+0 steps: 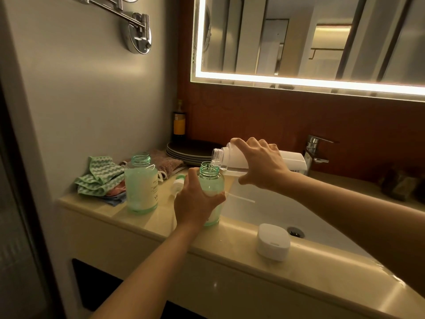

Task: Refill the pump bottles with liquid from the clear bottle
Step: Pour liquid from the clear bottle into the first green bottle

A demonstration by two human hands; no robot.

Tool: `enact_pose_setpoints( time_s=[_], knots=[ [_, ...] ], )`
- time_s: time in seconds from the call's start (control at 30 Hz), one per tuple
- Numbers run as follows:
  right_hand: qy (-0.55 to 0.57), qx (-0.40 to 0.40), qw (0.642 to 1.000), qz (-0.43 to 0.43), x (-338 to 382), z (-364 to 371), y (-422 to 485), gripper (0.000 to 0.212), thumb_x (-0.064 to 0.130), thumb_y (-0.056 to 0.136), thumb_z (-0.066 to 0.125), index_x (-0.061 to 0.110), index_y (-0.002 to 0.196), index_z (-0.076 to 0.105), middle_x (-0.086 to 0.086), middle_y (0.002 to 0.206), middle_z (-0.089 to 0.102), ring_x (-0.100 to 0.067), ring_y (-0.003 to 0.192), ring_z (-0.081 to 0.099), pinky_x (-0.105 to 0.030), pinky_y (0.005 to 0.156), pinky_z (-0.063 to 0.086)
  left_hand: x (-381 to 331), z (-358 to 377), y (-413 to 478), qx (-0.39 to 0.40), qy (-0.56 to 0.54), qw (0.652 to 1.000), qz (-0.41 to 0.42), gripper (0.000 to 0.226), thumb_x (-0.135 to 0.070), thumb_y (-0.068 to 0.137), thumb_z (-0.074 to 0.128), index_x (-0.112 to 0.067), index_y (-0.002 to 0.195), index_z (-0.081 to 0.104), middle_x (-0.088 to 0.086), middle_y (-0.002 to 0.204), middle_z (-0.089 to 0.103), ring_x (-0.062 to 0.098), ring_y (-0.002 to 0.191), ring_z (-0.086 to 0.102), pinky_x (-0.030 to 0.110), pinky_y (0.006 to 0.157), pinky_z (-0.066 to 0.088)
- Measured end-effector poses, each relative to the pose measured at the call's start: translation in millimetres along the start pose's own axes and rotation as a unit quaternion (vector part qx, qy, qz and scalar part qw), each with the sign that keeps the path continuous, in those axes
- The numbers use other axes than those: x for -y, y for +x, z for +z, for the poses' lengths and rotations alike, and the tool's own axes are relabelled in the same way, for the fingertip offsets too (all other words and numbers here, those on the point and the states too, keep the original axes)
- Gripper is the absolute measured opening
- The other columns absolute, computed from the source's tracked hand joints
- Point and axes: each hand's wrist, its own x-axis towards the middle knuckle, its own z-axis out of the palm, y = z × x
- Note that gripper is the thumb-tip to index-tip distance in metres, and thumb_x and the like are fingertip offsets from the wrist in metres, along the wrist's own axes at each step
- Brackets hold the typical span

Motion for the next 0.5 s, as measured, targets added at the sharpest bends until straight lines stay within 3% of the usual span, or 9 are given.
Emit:
enact_pose_setpoints(
  time_s=[0.5],
  knots=[
    [-0.002, 0.003, 1.000, 0.001, 0.3, 1.6, 0.4, 0.091, 0.039, 0.070, 0.076, 0.029, 0.142, 0.020, -0.007, 0.127, 0.047, -0.025, 0.114, 0.045, -0.040, 0.100, 0.035, 1.8, 1.1, 0.1, 0.003, 0.009, 1.000, -0.004, 0.084, -0.049, 0.064, 0.077, -0.017, 0.128, 0.033, 0.006, 0.125, 0.053, 0.024, 0.106, 0.055, 0.034, 0.081, 0.048]
  ],
)
